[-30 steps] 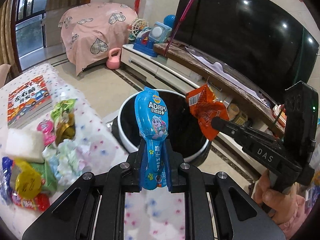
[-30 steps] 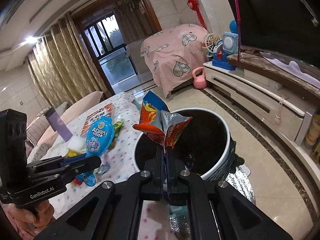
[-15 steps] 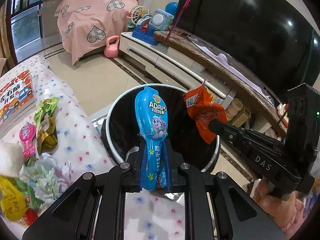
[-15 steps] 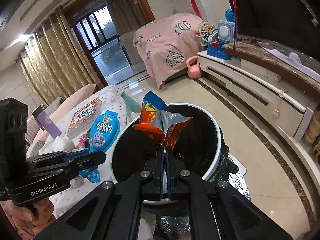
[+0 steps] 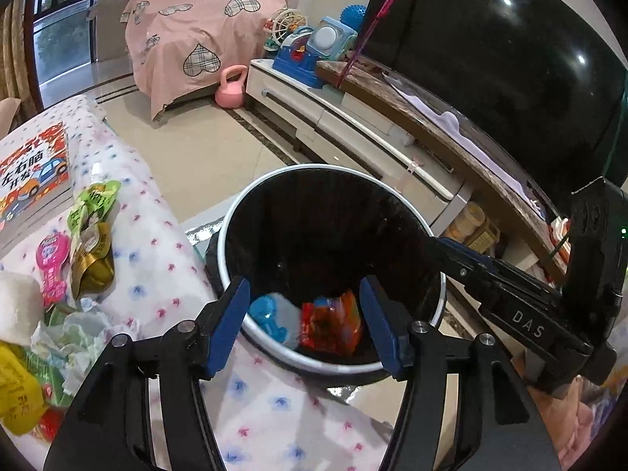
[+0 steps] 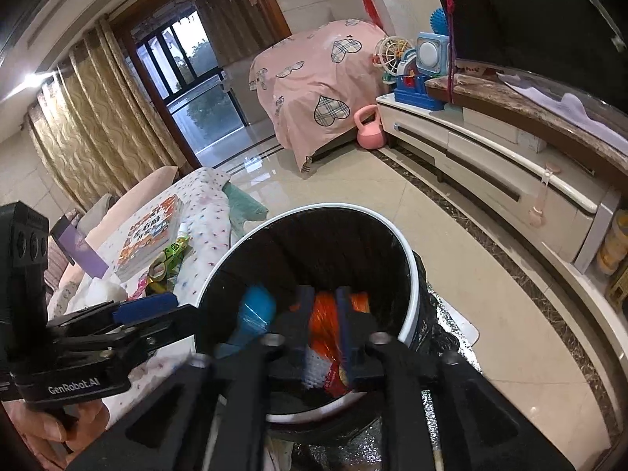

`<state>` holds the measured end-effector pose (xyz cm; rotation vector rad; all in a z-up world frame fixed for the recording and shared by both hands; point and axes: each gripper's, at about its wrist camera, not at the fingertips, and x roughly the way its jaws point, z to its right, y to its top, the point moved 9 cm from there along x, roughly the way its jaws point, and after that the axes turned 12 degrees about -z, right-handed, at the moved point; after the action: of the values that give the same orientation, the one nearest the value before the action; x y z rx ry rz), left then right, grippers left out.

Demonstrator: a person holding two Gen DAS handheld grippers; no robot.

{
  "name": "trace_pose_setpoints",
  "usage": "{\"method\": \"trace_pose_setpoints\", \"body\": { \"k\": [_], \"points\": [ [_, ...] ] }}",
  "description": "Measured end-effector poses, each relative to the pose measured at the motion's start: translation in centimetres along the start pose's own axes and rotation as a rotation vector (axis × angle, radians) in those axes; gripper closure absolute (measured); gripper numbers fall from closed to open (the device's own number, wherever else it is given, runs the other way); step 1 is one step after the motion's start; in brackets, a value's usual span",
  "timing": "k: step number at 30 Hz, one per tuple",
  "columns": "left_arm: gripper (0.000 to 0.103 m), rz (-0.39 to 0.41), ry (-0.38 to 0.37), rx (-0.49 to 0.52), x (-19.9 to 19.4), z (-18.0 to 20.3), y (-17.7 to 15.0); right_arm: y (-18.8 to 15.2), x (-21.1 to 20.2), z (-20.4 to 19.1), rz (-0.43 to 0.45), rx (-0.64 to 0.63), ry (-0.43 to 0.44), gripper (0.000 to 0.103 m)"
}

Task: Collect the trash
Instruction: 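Carry both items over the trash bin and open both tools to drop them, then move both tools back over the table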

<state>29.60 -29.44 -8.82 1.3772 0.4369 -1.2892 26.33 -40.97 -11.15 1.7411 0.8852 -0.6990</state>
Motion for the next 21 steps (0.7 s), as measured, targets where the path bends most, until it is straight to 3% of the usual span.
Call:
{"method": "trace_pose_setpoints", "body": {
  "k": [5,10,21],
  "points": [
    [0.041,0.031,0.003,-0.008,-1.6,-0.4,-1.6,-0.4,-1.1,-0.7,0.027,0.009,0.02,0.064],
    [0.039,0.056,0.005,-0.036,-3.6,-1.6,-4.1,-1.3,-2.4,-2.4,0.063,0.002,0.046,0.033],
    [0.037,0.061,0.044,-0.132,-6.0,-6.7,-10.3,-5.3,-2.2,-7.1,0.05,-0.009,0.115,0.031]
  ]
}}
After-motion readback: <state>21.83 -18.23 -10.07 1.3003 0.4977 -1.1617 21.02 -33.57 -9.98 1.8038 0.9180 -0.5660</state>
